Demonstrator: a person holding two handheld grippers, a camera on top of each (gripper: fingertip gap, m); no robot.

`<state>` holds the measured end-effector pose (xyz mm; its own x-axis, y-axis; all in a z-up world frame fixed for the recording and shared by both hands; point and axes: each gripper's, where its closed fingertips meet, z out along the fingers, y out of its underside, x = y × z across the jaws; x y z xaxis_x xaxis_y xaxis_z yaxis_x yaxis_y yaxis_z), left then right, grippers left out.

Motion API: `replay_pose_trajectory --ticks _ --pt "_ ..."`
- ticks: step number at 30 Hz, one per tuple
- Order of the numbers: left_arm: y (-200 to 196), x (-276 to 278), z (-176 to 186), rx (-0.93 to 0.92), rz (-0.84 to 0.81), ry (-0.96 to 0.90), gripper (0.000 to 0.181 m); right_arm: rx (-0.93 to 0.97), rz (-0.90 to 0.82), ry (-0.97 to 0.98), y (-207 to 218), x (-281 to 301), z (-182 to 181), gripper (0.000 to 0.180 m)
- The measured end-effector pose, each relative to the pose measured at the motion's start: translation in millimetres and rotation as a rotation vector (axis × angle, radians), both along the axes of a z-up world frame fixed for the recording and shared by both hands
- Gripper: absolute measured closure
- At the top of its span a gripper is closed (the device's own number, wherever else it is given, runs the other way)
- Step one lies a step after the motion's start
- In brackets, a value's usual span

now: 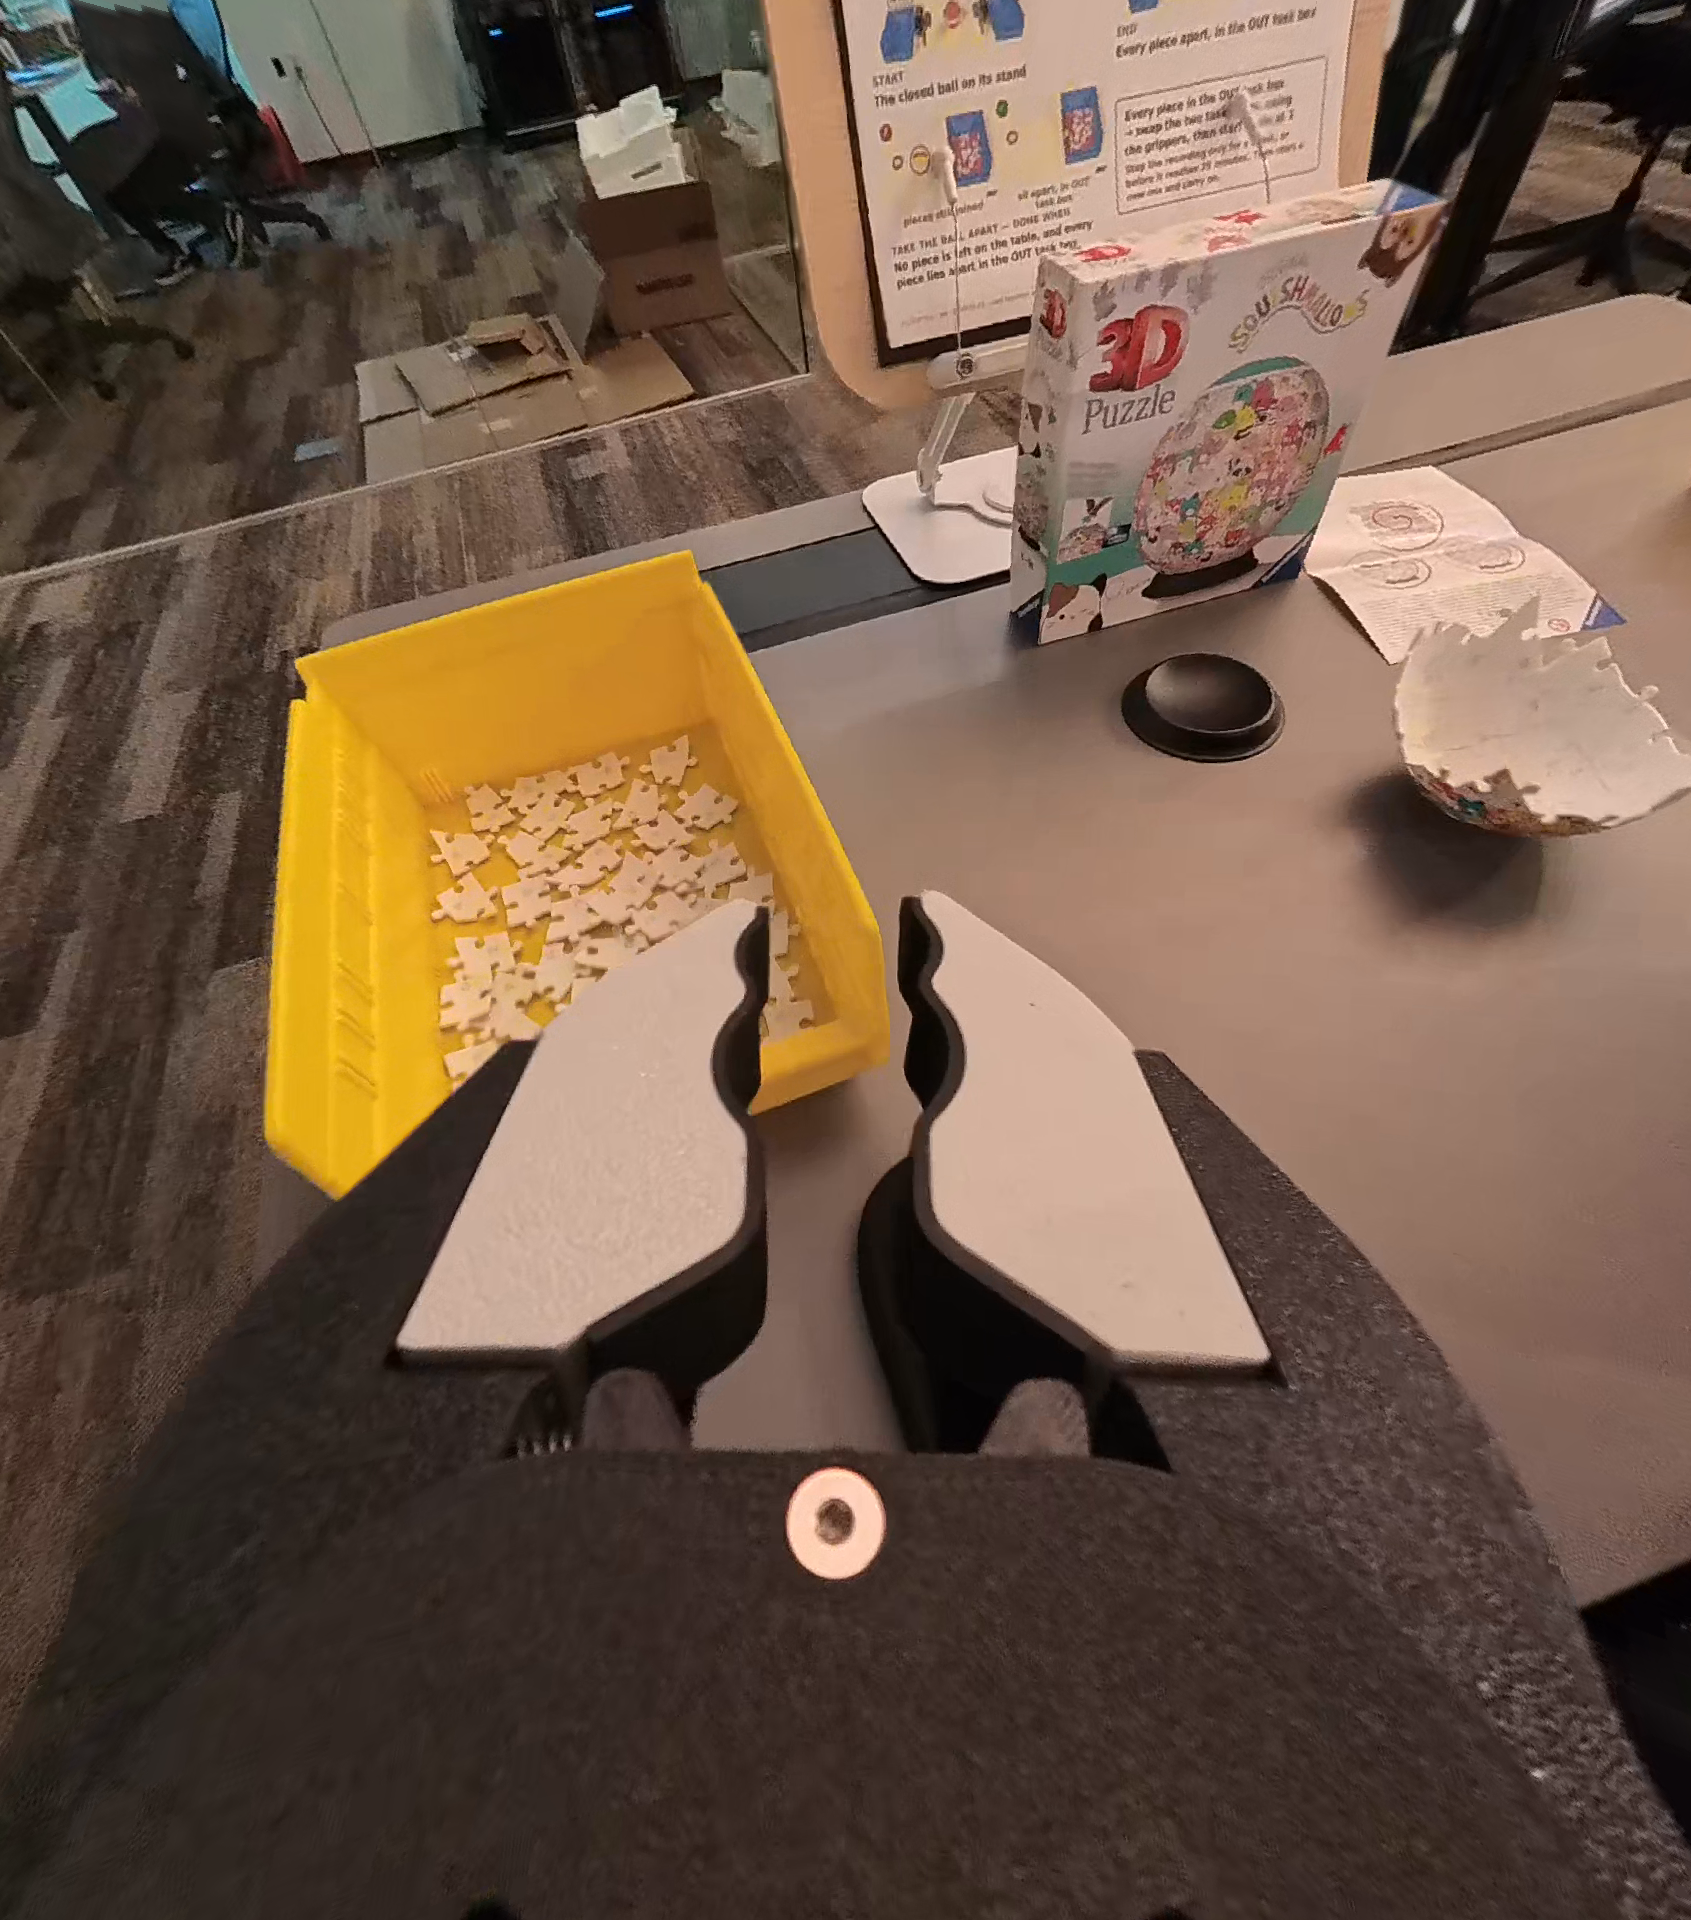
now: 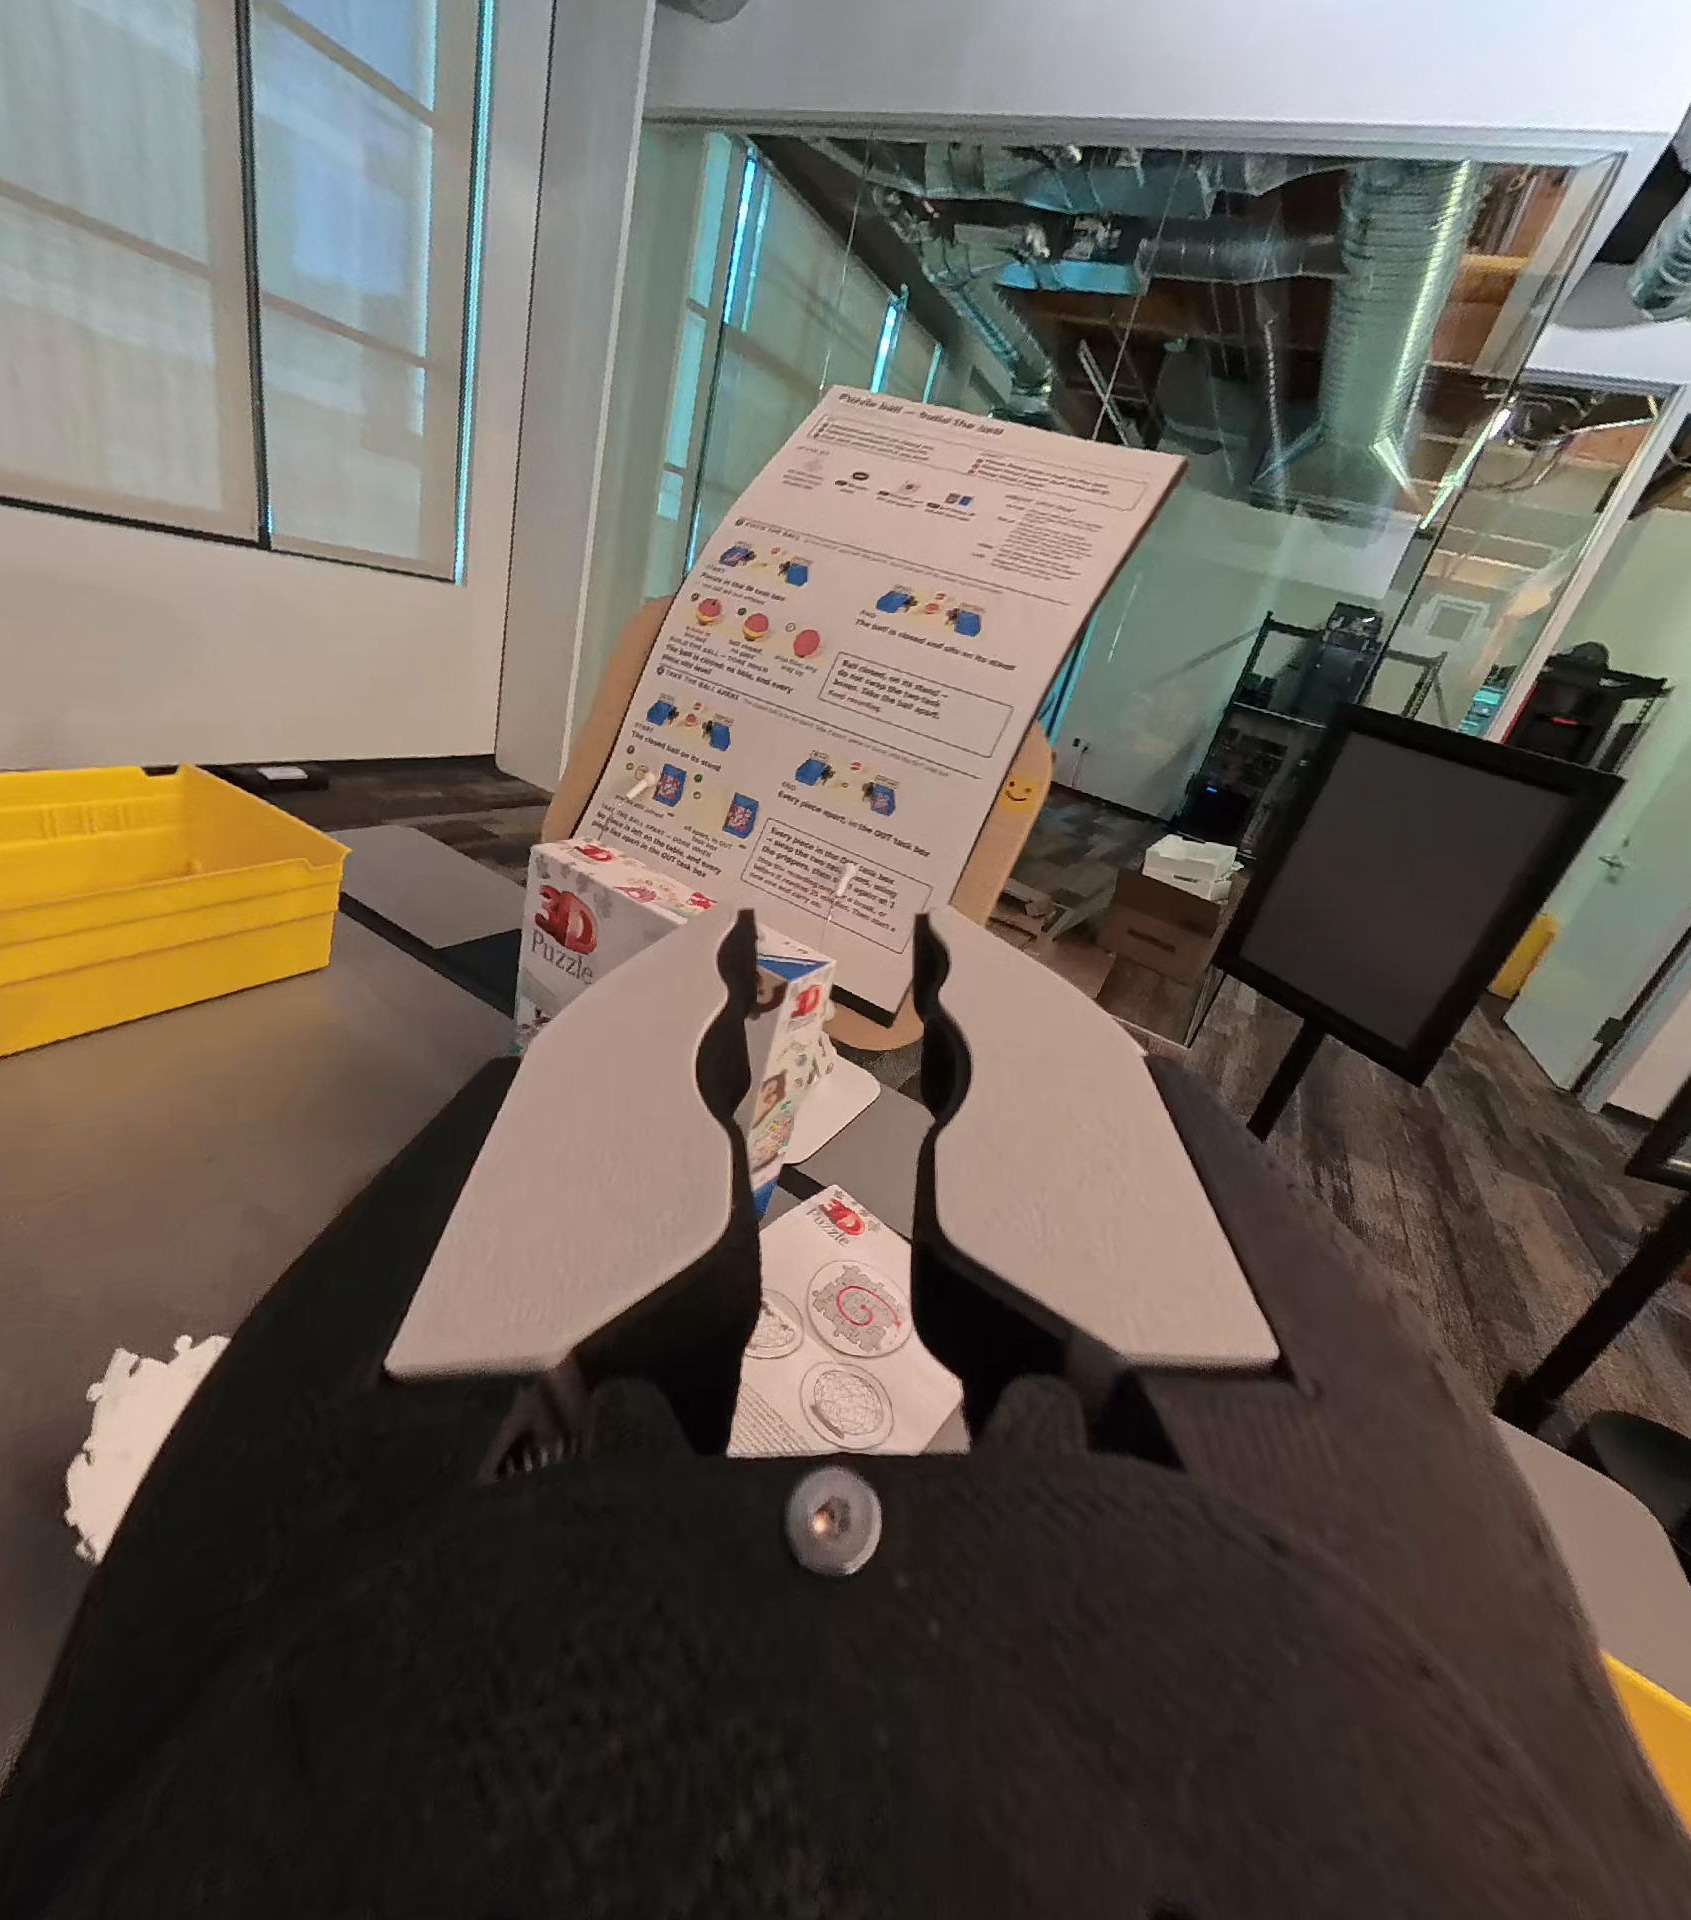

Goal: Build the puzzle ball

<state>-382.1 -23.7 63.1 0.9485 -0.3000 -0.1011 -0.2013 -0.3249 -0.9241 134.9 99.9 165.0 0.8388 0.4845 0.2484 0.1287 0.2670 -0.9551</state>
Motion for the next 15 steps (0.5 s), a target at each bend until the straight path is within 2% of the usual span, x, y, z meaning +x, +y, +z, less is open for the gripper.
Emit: replay_pose_trajectory --ticks 1,3,7,12,15 --pt "6 -3 -2 0.002 -0.01 -0.007 0.16 -0.009 0.018 -0.007 0 -7 -1 0.15" --pt "17 -5 -5 0.009 -0.055 -0.023 0.181 -0.023 0.096 0.012 -6 -25 2 0.149" --pt "34 -19 -11 0.015 -0.07 -0.045 0.18 -0.017 0.153 0.035 -18 -49 6 0.149" --pt "41 -38 -13 0.025 -0.051 -0.017 0.175 -0.083 0.04 -0.041 -19 -46 -26 0.144" --pt "43 -54 -12 0.039 0.005 0.021 0.164 -0.12 0.047 -0.041 -21 -49 -48 0.143"
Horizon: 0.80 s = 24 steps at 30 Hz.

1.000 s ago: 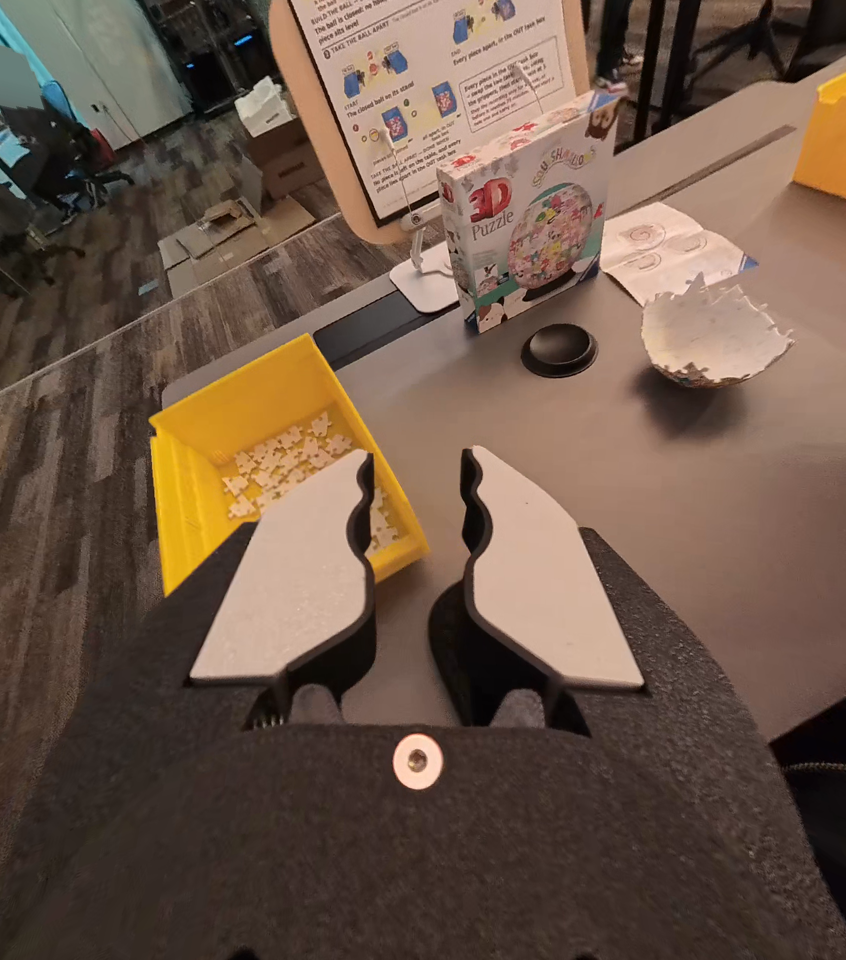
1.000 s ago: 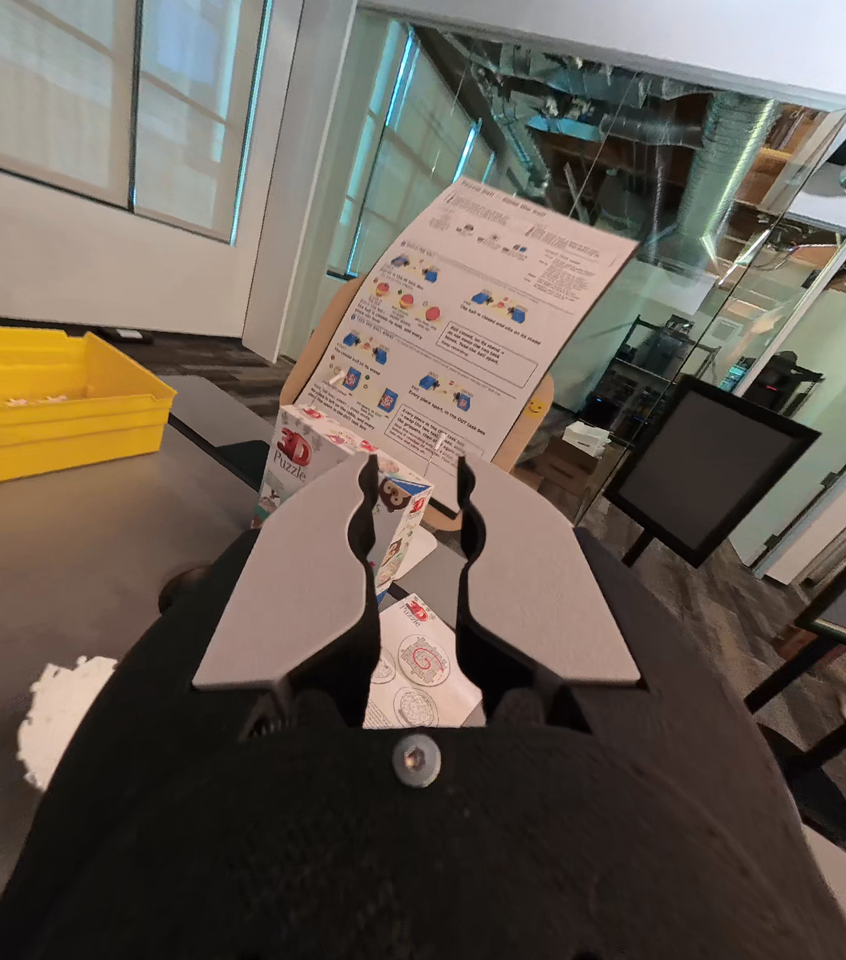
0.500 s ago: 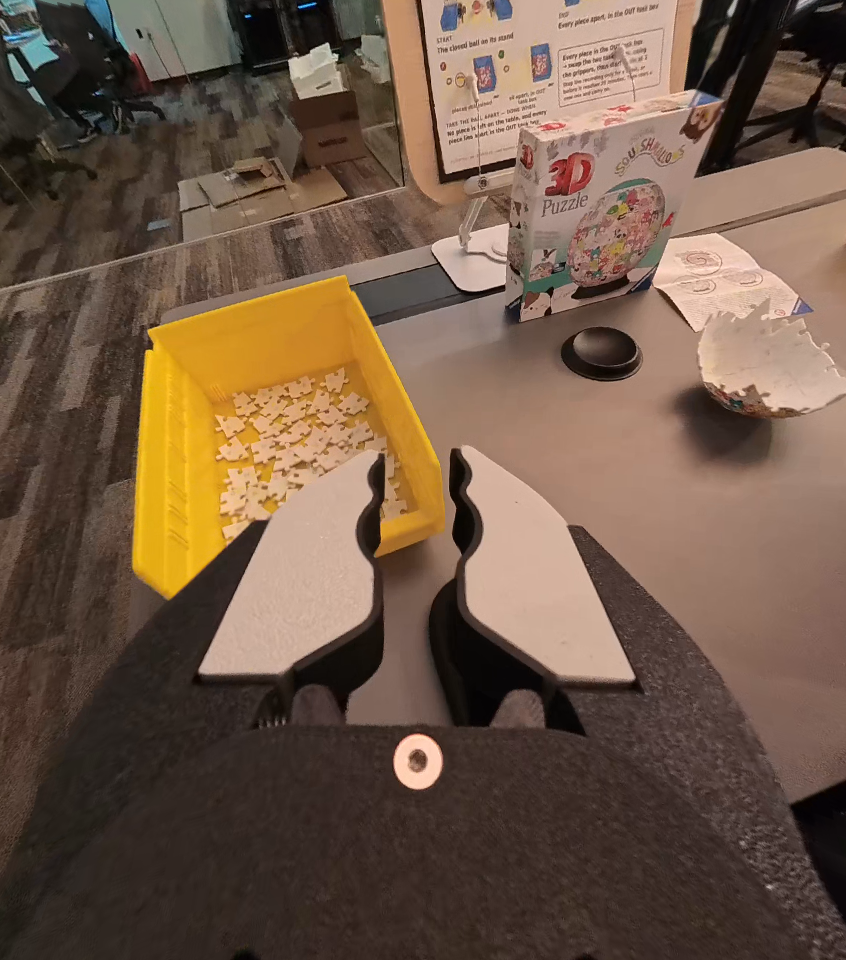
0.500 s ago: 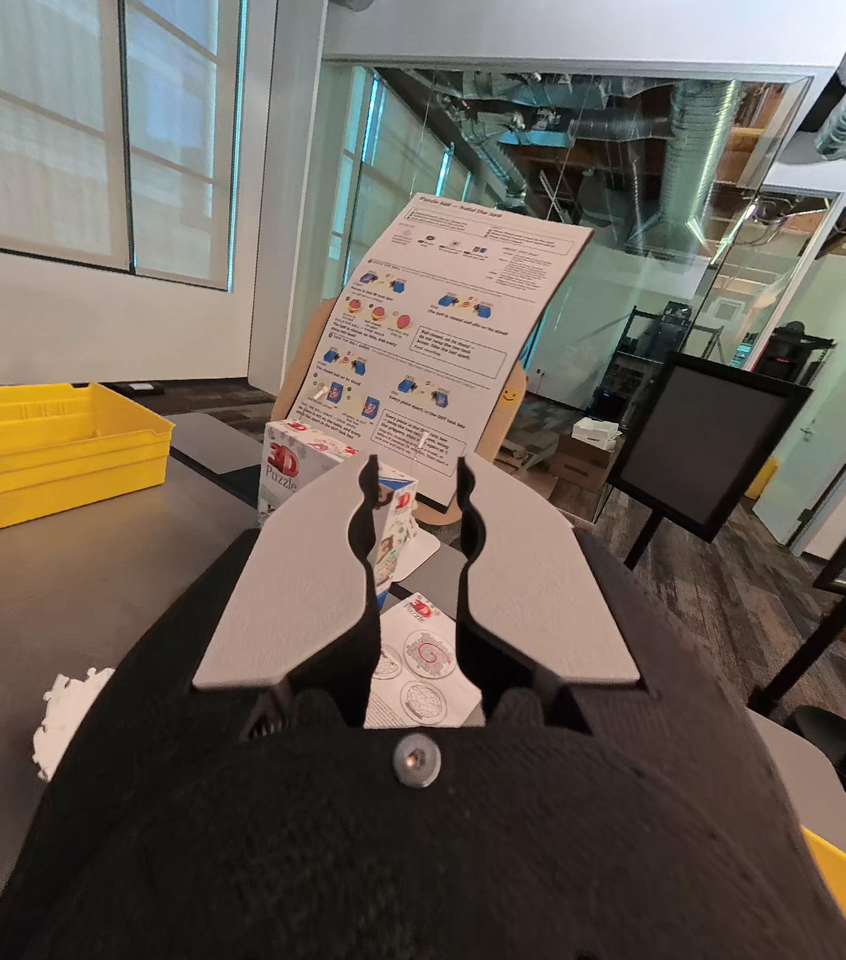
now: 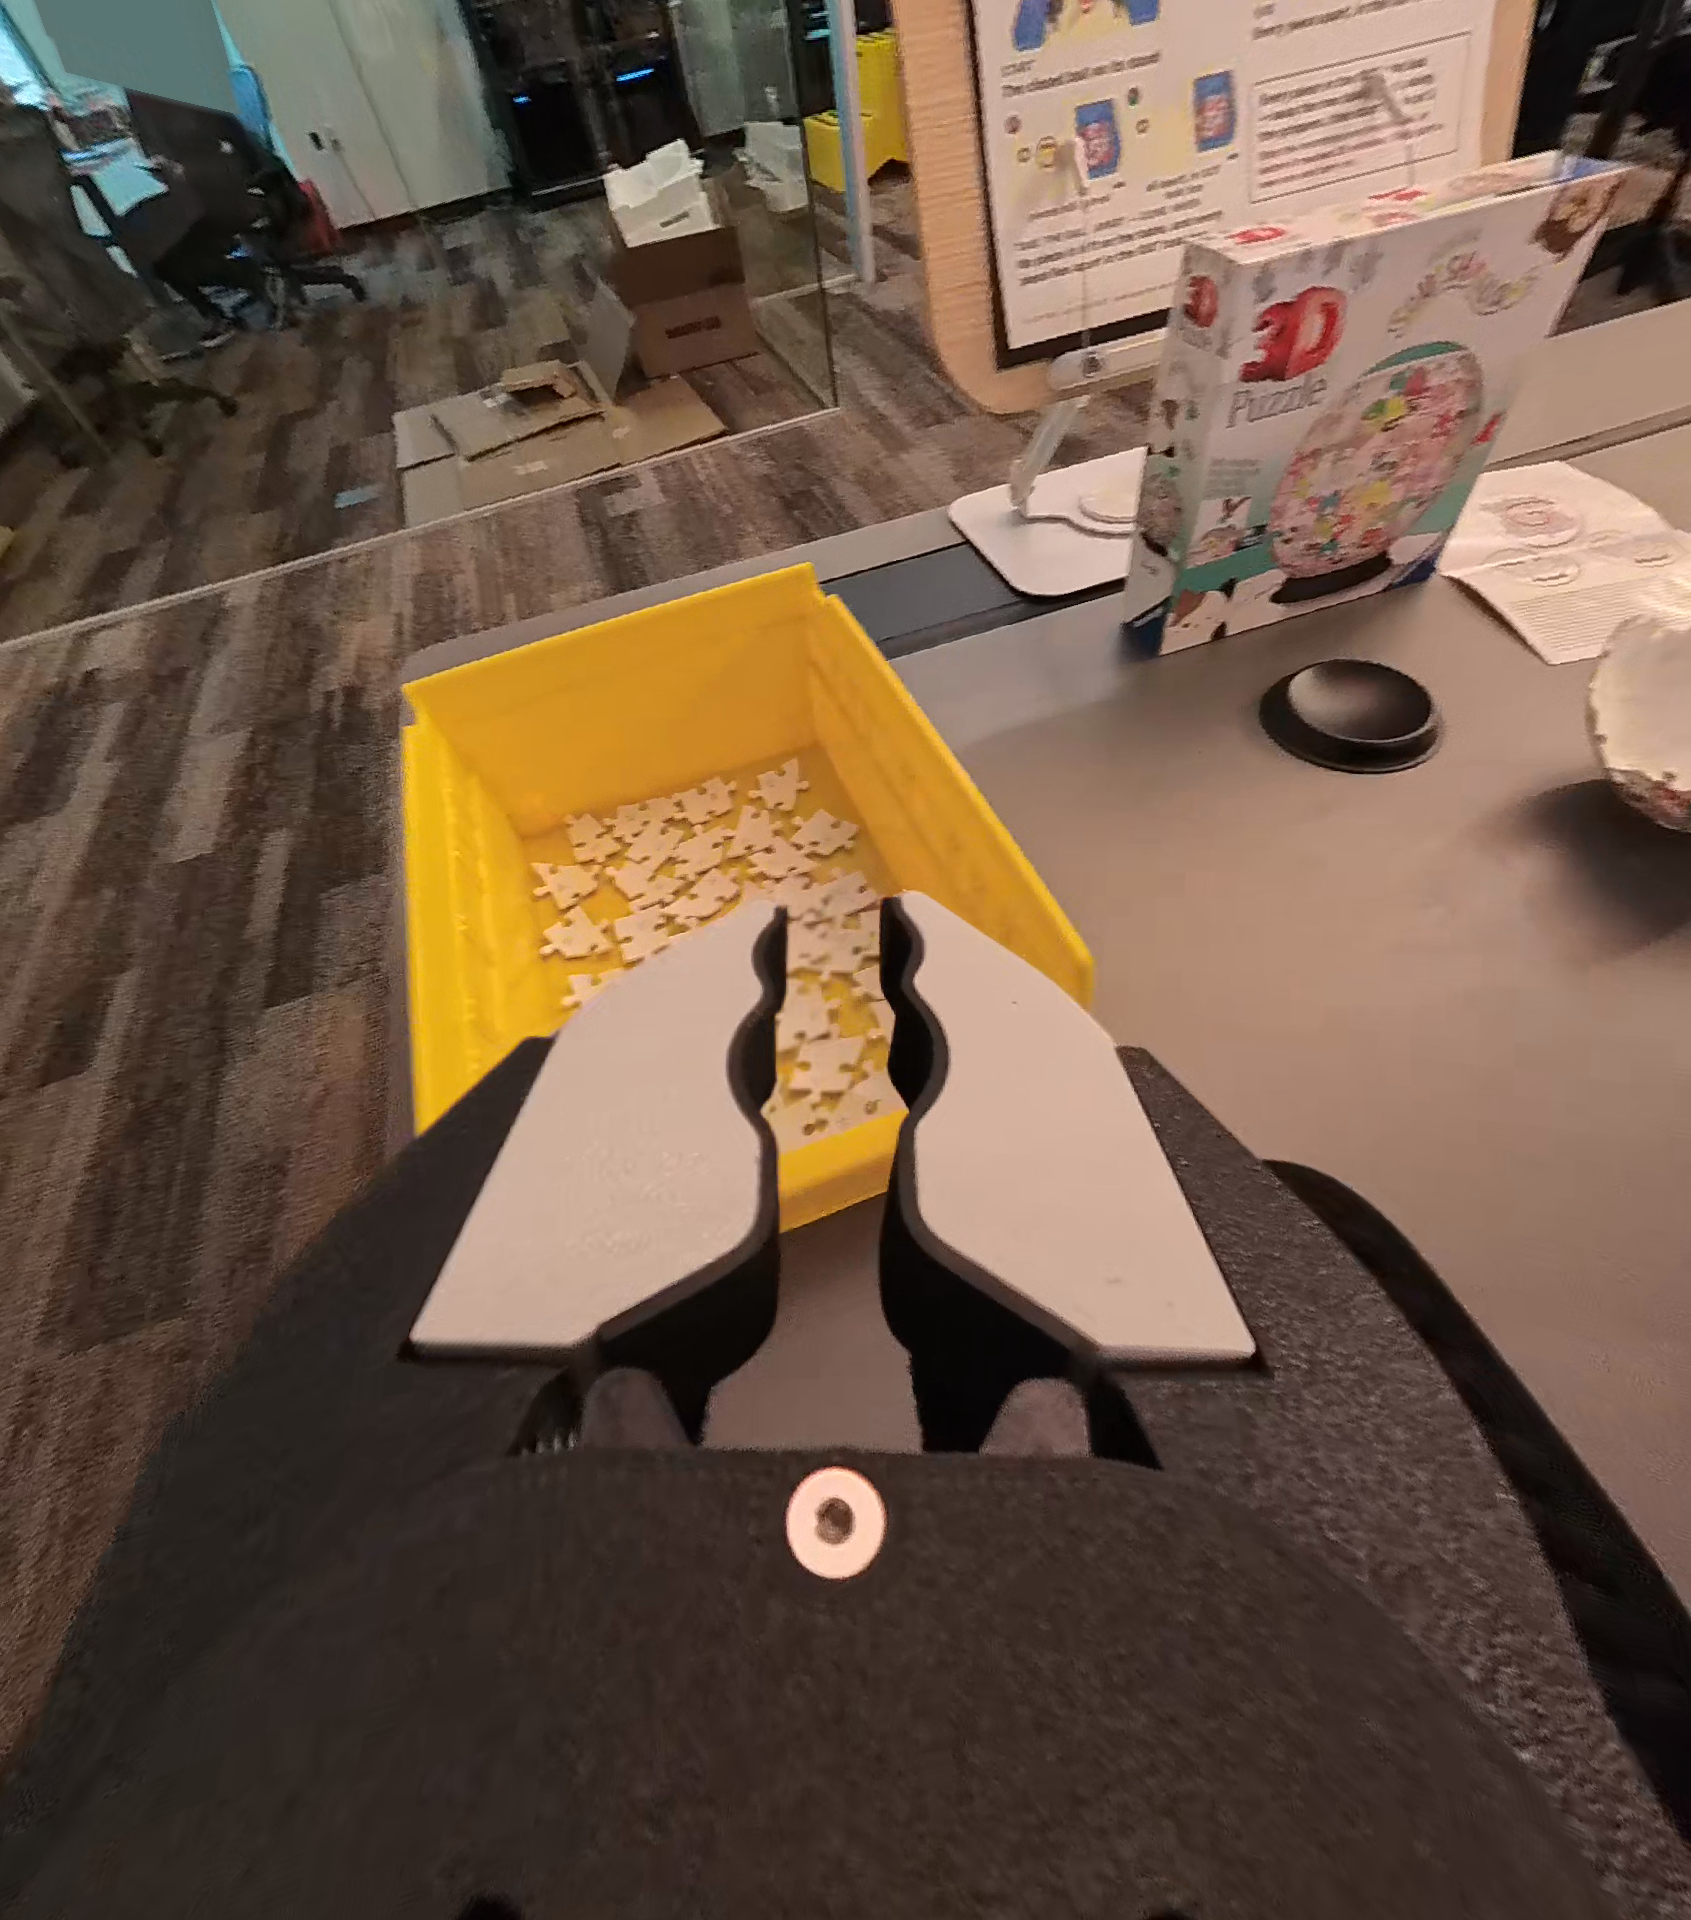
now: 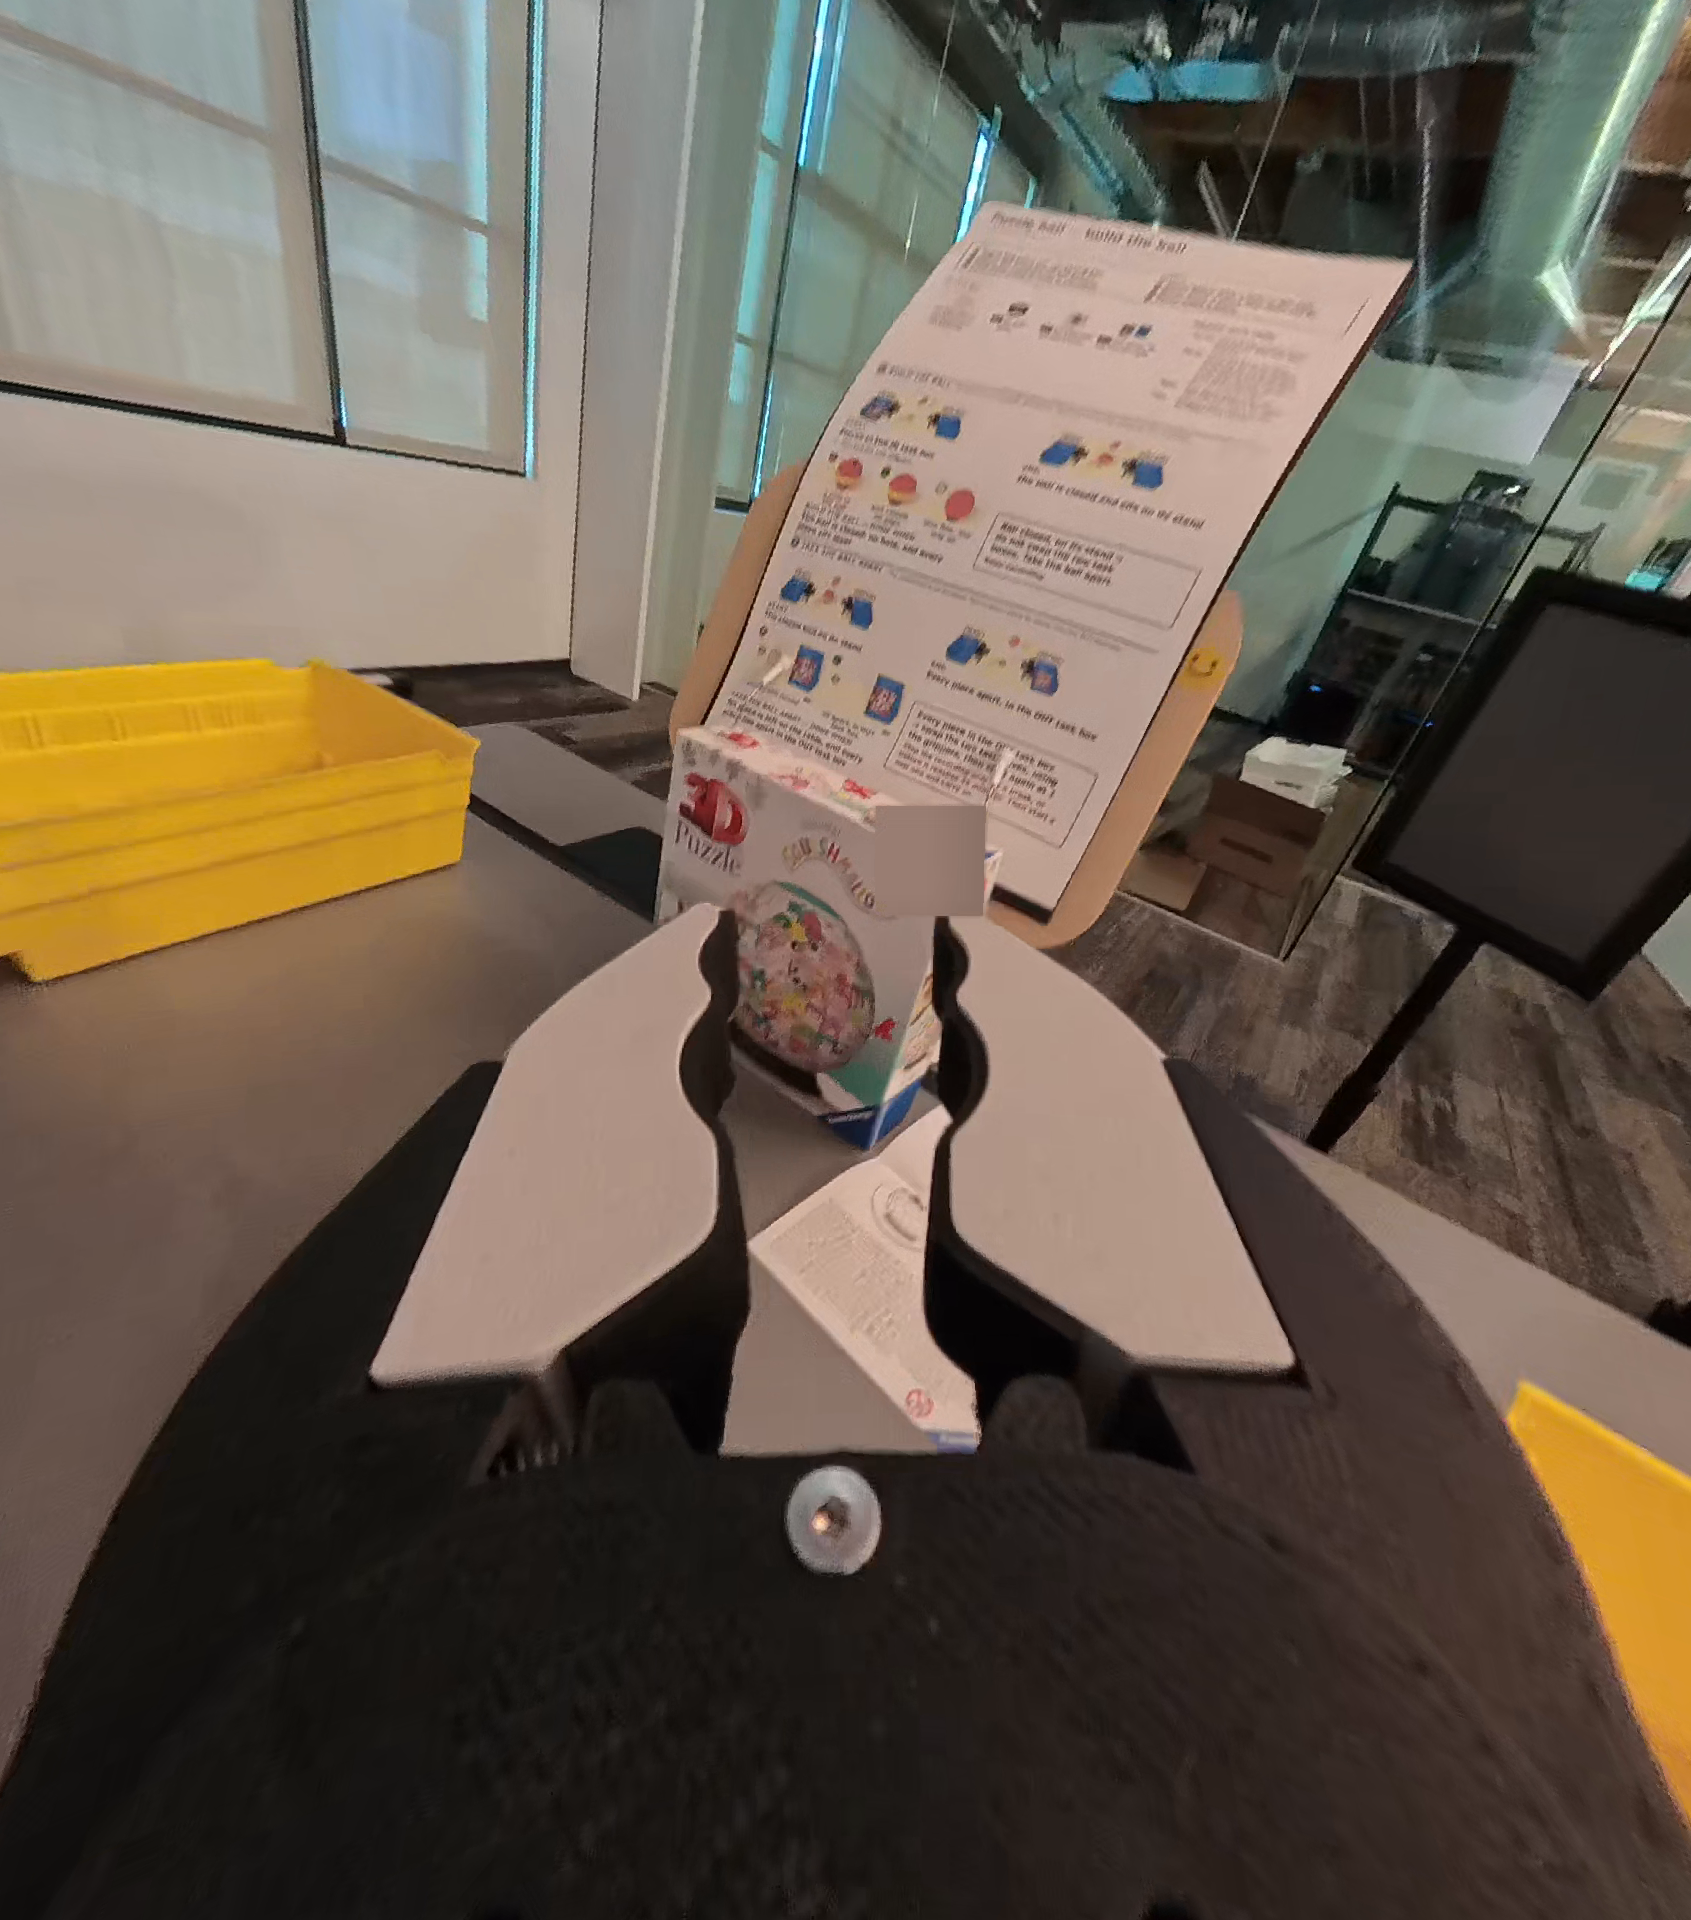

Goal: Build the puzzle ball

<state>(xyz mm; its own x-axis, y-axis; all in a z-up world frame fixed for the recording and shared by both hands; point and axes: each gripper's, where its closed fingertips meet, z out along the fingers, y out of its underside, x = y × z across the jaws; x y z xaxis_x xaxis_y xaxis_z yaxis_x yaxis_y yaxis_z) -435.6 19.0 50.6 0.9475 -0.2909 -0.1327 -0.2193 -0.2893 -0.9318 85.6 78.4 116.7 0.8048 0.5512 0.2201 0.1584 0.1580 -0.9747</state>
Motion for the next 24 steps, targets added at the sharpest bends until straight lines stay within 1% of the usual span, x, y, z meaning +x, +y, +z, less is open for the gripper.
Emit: replay_pose_trajectory --ticks 3,5,9,11,13,15,17,19,21,24 --pt "-6 -4 -1 0.009 0.025 -0.027 0.156 -0.005 -0.031 -0.009 1 3 -28 0.141" --pt "-17 0 -3 0.022 0.011 -0.045 0.156 0.059 -0.098 -0.002 7 11 -40 0.141" --pt "-49 6 -18 0.038 0.023 -0.019 0.157 0.184 -0.172 0.086 16 20 -52 0.138" --pt "-68 7 -27 0.039 0.035 -0.03 0.157 0.24 -0.21 0.077 19 19 -62 0.136" --pt "-85 4 -35 0.034 0.061 -0.046 0.157 0.231 -0.19 0.085 16 6 -67 0.129" --pt "-100 -3 -40 0.018 0.101 -0.049 0.155 0.259 -0.16 0.045 10 -10 -66 0.129" --pt "-114 -10 -35 0.037 0.133 -0.052 0.155 0.275 -0.163 0.001 9 -19 -72 0.129" --pt "-123 -14 -26 0.054 0.154 -0.051 0.155 0.253 -0.156 -0.026 12 -24 -80 0.129" --pt "-127 -17 -17 0.069 0.165 -0.044 0.155 0.23 -0.129 -0.036 13 -29 -82 0.128" --pt "-124 -14 -5 0.067 0.146 -0.021 0.155 0.229 -0.148 -0.045 13 -28 -76 0.127"
